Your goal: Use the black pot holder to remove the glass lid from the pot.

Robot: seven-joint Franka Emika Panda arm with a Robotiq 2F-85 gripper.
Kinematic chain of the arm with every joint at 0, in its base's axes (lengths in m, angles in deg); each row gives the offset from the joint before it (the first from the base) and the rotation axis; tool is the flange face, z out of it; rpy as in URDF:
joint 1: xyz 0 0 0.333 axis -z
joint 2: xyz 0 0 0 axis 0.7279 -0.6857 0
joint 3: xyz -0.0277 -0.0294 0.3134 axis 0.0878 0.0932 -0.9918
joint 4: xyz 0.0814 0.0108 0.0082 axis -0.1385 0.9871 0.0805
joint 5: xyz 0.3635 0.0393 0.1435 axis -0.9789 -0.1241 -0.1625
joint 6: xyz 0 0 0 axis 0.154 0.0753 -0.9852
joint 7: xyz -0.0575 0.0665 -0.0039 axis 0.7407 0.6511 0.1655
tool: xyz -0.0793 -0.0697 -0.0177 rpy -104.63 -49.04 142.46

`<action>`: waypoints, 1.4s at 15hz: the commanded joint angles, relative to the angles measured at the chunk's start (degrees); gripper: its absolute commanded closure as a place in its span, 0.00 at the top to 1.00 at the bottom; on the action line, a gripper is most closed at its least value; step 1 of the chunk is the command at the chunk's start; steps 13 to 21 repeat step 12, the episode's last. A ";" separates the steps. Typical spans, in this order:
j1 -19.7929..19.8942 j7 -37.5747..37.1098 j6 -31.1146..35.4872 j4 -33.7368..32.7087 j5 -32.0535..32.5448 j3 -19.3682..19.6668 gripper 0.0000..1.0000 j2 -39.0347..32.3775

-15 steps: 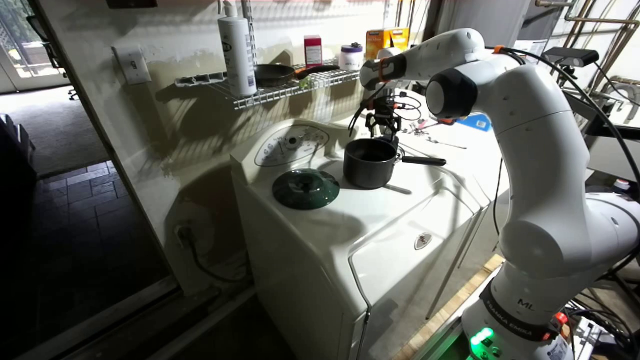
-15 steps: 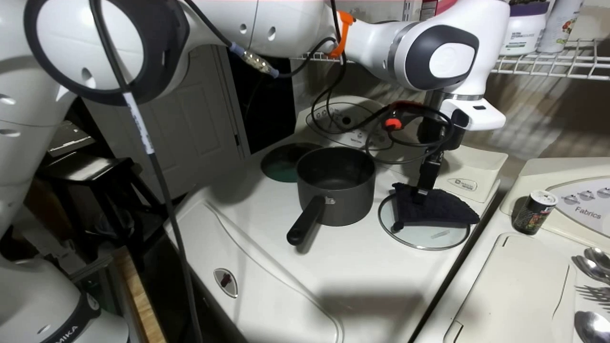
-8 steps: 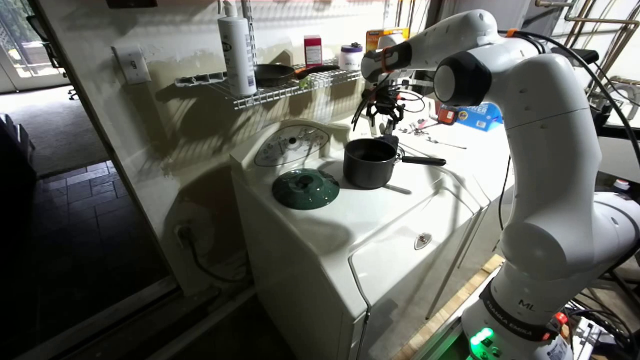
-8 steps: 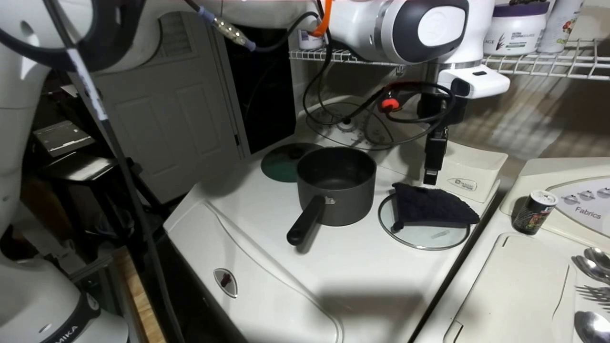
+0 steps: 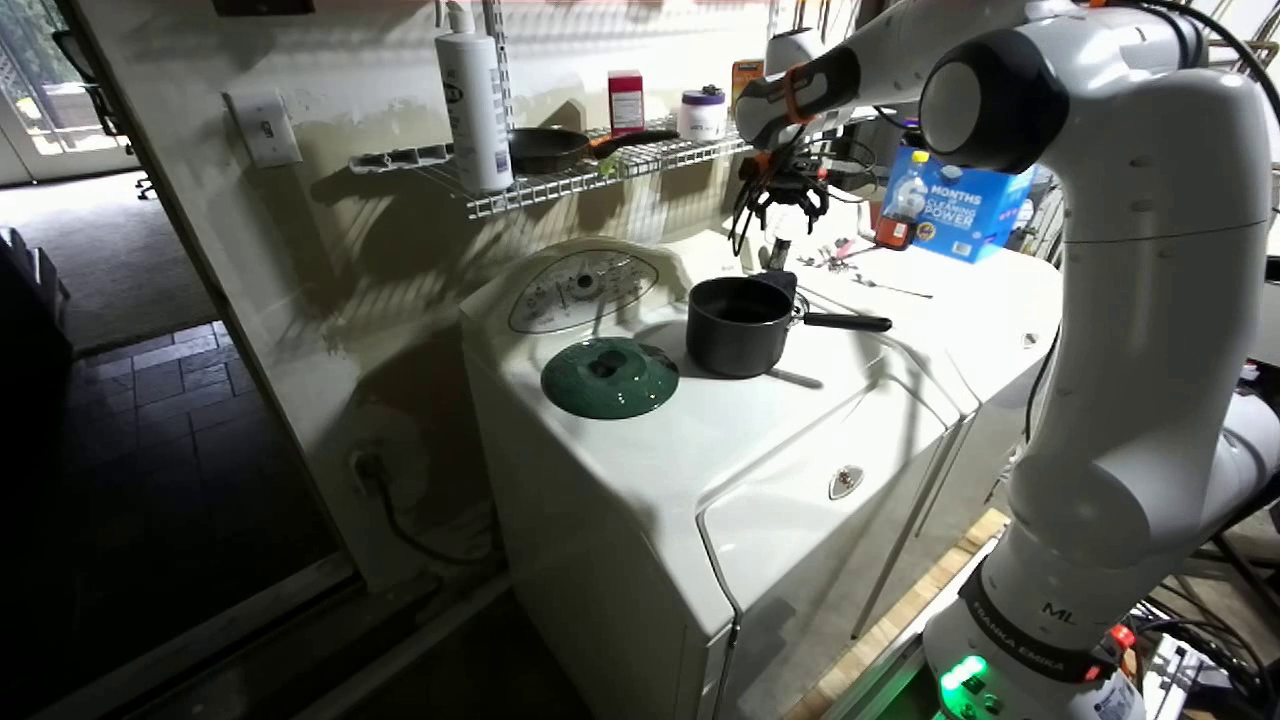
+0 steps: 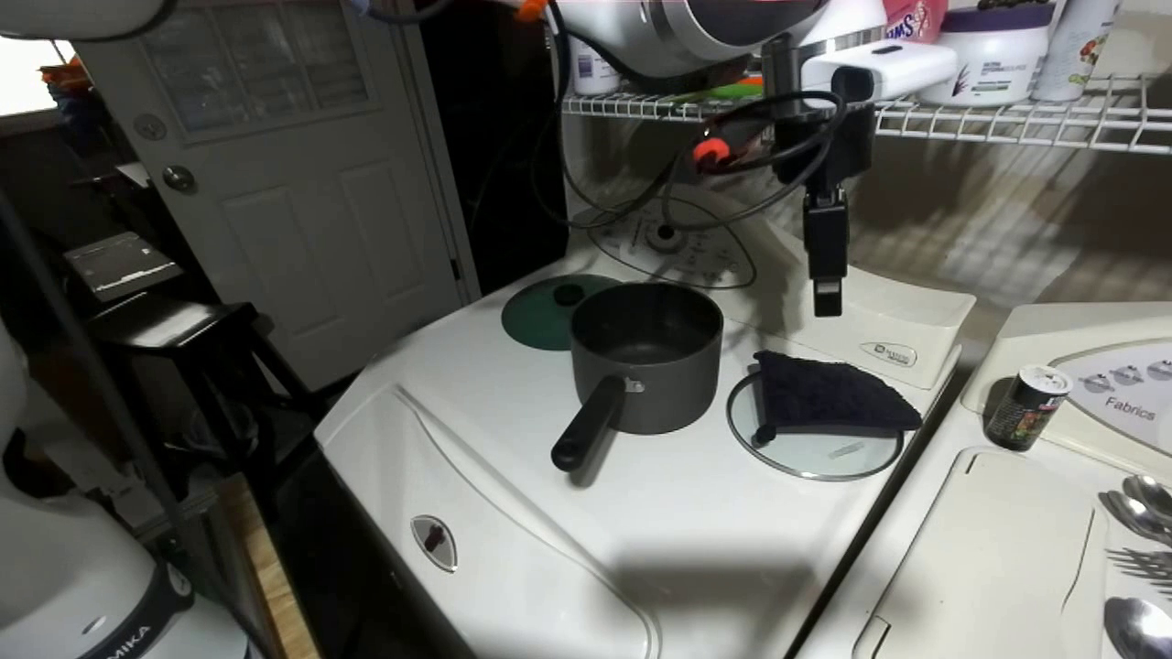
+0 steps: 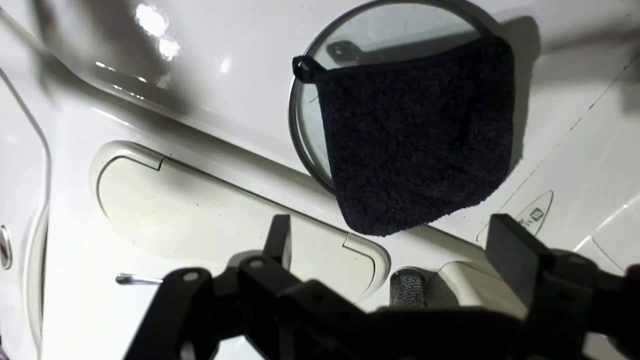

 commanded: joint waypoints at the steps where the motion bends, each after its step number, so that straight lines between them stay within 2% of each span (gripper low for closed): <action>1: -2.41 -1.18 5.96 10.60 5.02 0.81 1.00 8.77; 5: -2.90 -2.42 8.93 16.17 8.51 0.27 1.00 13.83; 6: -1.66 -0.42 5.83 10.27 5.91 -0.22 1.00 9.48; 10: -1.79 -0.65 7.00 13.57 6.83 -0.43 1.00 12.18; 21: -1.81 -0.69 7.26 13.91 6.86 -0.43 1.00 12.24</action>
